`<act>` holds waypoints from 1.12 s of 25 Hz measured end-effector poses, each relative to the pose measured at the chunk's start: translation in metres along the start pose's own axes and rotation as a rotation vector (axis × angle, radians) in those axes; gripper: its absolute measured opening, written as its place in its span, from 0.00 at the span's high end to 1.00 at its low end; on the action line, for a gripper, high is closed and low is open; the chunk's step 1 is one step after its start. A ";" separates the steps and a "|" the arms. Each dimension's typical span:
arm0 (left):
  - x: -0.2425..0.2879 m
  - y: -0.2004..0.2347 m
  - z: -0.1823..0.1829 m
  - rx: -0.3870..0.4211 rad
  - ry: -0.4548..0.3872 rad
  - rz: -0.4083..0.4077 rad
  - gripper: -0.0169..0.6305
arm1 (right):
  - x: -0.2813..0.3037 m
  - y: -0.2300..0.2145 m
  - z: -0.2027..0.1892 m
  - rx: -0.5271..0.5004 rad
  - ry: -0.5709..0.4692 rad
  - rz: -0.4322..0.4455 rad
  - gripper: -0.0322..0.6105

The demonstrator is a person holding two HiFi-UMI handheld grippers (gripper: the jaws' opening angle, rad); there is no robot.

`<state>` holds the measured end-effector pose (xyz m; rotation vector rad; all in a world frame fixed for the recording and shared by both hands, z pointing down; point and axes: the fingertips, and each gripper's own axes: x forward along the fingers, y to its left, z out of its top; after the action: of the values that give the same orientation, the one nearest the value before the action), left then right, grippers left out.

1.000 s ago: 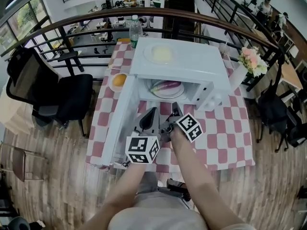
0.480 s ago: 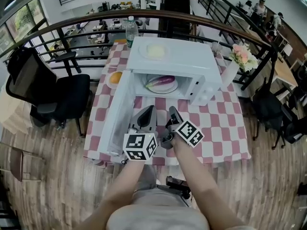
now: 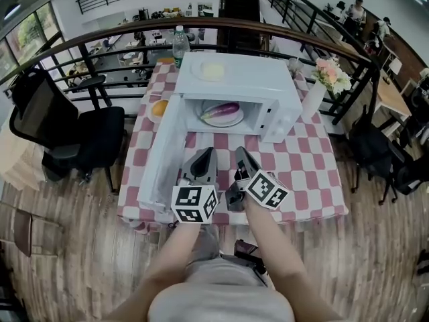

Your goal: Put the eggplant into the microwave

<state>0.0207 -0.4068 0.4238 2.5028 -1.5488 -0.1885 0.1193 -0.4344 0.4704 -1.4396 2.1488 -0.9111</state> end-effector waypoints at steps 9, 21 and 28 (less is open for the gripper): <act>-0.012 -0.016 0.005 0.021 -0.028 -0.025 0.97 | -0.031 0.049 0.024 -0.231 -0.036 0.063 0.91; -0.022 -0.026 0.009 0.043 -0.037 -0.026 0.97 | -0.062 0.096 0.022 -0.627 -0.055 0.109 0.91; -0.024 -0.038 0.016 0.087 -0.054 -0.054 0.97 | -0.076 0.093 0.027 -0.705 -0.090 0.078 0.91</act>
<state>0.0394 -0.3700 0.4001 2.6290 -1.5423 -0.2017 0.1051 -0.3488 0.3835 -1.6261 2.5596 -0.0300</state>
